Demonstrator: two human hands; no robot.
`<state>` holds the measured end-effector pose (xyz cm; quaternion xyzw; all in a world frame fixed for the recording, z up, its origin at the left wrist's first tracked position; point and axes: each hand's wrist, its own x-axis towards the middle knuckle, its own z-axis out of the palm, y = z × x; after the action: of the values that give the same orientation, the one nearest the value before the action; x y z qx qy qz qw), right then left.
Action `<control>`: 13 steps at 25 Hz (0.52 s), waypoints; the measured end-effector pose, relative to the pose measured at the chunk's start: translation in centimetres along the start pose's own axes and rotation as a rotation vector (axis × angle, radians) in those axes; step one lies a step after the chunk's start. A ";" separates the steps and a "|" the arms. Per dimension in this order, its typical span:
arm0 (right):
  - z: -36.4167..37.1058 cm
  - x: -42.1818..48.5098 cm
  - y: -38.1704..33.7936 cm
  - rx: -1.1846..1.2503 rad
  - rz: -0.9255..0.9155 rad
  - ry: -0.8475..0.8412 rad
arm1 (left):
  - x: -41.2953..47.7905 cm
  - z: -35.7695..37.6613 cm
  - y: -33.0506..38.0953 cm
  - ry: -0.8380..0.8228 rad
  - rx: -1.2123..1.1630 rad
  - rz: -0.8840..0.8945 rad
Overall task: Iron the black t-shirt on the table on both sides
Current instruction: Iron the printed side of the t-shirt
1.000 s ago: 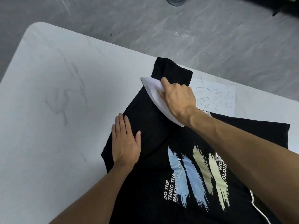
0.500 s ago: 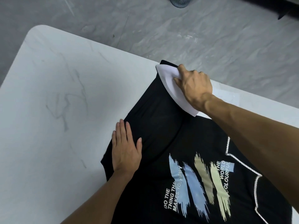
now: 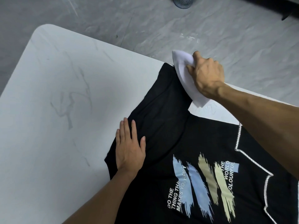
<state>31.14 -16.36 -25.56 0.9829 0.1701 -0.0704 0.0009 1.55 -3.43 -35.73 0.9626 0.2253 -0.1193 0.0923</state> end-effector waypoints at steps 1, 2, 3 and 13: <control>-0.3 -0.9 -0.6 0.010 -0.037 -0.004 | 0.0 0.0 0.1 0.001 -0.017 -0.008; -0.5 -2.2 -1.5 0.014 -0.091 -0.015 | 0.0 0.0 0.1 0.002 -0.040 -0.018; -0.6 -3.6 -2.6 0.013 -0.161 -0.039 | 0.0 0.0 0.1 0.001 -0.064 -0.025; 2.2 -8.6 -5.4 -0.070 -0.351 -0.119 | 0.0 0.0 0.1 -0.008 -0.018 -0.029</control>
<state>20.96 -14.20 -26.43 0.9316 0.3410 -0.1214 0.0329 1.62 -3.45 -35.70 0.9578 0.2398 -0.1225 0.1004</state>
